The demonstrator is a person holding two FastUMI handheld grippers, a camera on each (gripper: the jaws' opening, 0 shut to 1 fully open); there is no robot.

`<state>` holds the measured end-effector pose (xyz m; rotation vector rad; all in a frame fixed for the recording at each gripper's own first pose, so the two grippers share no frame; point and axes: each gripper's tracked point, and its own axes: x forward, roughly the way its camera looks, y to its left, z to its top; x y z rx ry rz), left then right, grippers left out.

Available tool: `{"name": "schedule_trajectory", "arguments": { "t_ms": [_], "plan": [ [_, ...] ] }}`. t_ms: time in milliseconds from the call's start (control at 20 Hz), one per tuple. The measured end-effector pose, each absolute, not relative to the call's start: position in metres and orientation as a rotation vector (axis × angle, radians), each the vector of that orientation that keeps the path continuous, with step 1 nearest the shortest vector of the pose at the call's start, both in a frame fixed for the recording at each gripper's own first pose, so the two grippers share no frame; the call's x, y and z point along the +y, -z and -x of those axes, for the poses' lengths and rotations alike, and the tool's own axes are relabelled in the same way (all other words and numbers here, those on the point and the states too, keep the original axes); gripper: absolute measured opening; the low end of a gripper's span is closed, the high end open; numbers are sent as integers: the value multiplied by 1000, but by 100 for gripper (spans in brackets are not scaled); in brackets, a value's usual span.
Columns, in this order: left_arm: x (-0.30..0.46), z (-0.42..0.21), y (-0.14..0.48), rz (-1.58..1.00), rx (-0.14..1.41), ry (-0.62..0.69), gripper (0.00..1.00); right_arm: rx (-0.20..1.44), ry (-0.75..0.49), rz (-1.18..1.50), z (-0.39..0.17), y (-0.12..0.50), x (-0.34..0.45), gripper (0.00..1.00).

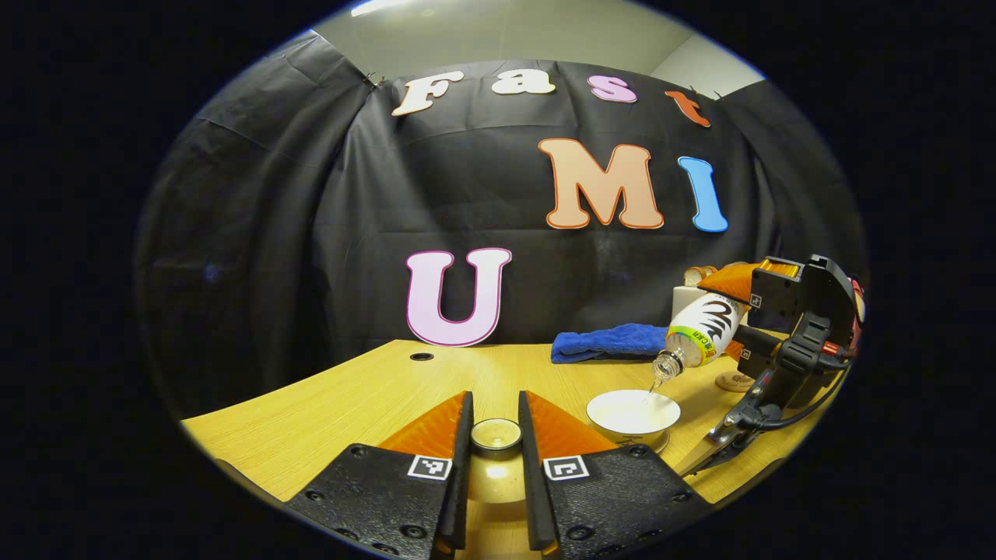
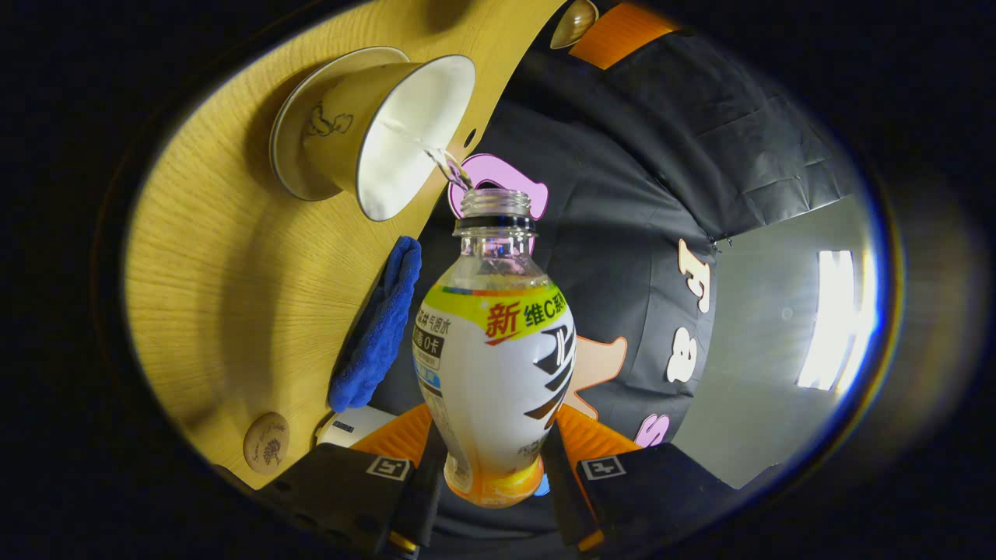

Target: Open the teacup lid with one hand, grasp the water bottle and pour water into the teacup with the other hand; after pouring, place the water bottle on the coaster and then close the teacup lid.

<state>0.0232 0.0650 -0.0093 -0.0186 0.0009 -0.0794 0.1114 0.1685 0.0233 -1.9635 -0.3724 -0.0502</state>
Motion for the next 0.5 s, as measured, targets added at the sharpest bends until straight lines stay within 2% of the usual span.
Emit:
{"name": "schedule_trajectory", "arguments": {
  "t_ms": [250, 450, 500],
  "plan": [
    [64, -24, 10, 19, 1, 79, 28, -474, 94, 2021, -111, -25, 173, 66],
    [66, -23, 10, 19, 1, 79, 28, -502, 115, 2029, -114, -28, 172, 63],
    [66, -22, 11, 19, 2, 79, 28, -504, 112, 2032, -115, -27, 172, 64]
  ]
}}
